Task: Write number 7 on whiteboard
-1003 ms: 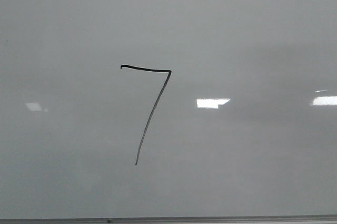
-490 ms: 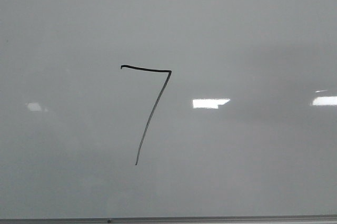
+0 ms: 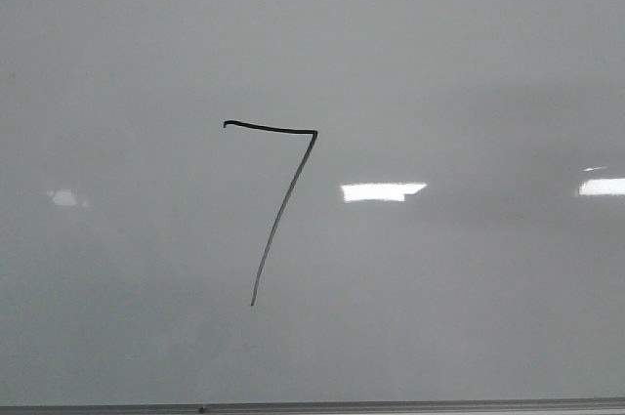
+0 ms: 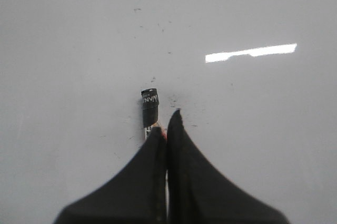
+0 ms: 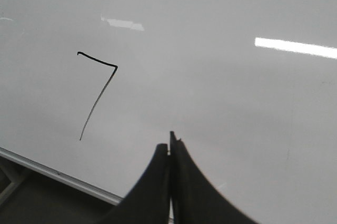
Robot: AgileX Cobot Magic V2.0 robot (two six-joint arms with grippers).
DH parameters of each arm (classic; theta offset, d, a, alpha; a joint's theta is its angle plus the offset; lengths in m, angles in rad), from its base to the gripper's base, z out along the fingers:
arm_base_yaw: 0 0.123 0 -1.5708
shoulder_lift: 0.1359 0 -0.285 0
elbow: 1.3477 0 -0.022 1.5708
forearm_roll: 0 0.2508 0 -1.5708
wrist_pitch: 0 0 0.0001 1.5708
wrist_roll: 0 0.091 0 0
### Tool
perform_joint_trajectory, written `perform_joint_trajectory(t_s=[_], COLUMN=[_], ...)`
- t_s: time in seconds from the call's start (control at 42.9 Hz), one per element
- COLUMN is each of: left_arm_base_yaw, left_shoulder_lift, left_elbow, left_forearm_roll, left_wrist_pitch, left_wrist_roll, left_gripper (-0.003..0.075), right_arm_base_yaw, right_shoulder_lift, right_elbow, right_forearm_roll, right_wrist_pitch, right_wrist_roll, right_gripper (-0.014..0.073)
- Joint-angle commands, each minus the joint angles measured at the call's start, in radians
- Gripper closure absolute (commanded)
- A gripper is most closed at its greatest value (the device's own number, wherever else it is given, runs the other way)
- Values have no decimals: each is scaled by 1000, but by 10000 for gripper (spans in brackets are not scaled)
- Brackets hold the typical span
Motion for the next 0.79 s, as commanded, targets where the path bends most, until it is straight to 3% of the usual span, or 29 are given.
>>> perform_joint_trajectory(t_s=[0.0,0.373,0.583,0.77], left_arm_base_yaw=[-5,-13,-95,-89], left_shoulder_lift=[5,2,-104,-261], left_elbow=[-28,-16,46,175], left_forearm_roll=[-12,-10,145,135], left_wrist_pitch=[-71,-85,-94,-122], left_wrist_roll=[-10,-12,-198,-250], left_gripper=[741,741,741,741], right_arm_base_yaw=[-8,-8,-8,-8], right_shoulder_lift=[7,7,7,7], right_elbow=[-24,-24,-24,-24], right_forearm_roll=[26,26,26,26], right_wrist_pitch=[-71,-71,-70,-70], right_wrist_roll=[-3,-3,-3,-3], right_gripper=[662,662,662,662])
